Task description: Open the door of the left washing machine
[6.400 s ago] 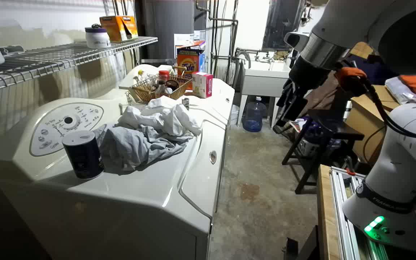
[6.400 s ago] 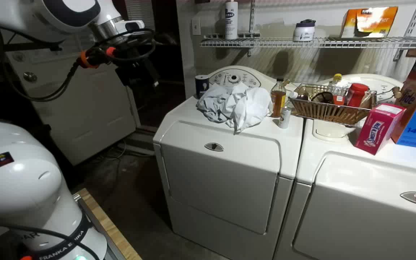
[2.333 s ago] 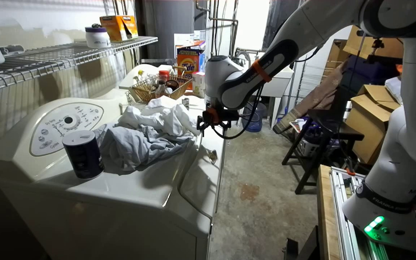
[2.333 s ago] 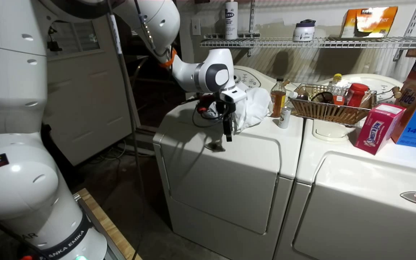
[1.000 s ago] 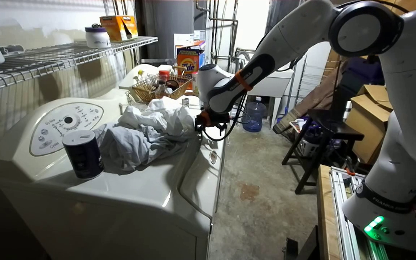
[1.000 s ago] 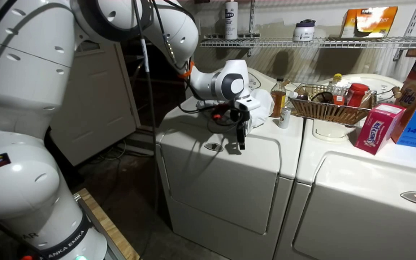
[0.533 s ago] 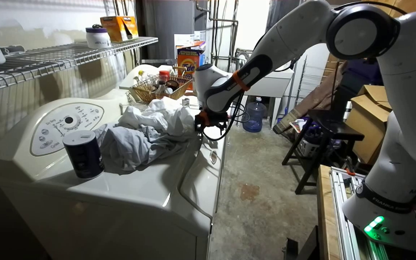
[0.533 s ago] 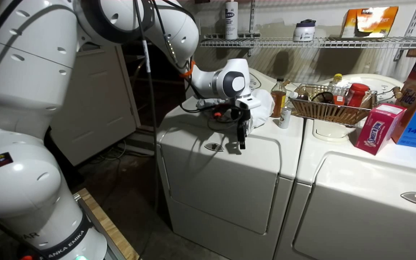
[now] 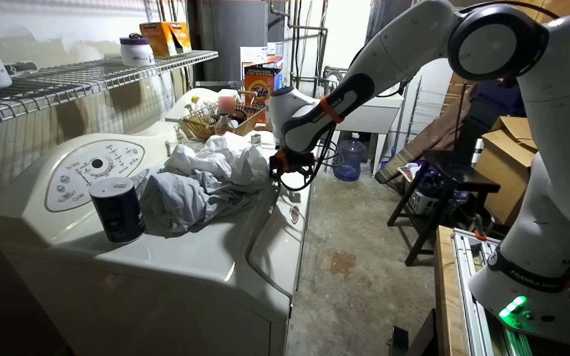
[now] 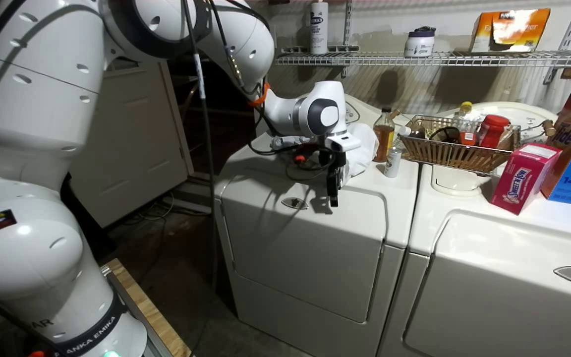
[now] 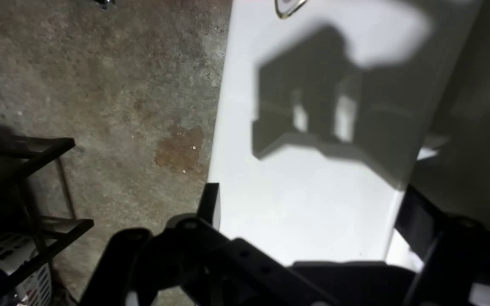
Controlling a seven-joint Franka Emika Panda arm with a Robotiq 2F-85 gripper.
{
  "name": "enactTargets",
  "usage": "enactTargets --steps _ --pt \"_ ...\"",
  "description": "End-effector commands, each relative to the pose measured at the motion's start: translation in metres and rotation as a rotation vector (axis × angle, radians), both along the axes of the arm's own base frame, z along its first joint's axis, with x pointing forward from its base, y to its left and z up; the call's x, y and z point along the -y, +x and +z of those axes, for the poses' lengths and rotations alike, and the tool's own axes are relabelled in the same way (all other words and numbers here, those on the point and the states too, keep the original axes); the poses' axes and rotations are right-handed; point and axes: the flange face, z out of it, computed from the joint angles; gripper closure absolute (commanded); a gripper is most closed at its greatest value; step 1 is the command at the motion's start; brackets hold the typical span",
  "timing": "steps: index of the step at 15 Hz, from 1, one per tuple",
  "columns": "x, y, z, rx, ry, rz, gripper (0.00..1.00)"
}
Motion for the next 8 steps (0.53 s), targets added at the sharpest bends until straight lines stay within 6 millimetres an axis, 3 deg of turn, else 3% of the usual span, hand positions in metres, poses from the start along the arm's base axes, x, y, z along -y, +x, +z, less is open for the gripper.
enactTargets --steps 1,5,7,8 --pt "0.042 -0.056 -0.013 -0.137 -0.002 -0.066 0.0" --pt "0.057 -0.055 -0.012 -0.125 -0.021 -0.089 0.0" --pt "0.072 -0.074 -0.016 -0.209 -0.038 -0.128 0.0" --pt "0.051 -0.043 -0.016 -0.135 -0.023 -0.096 0.0"
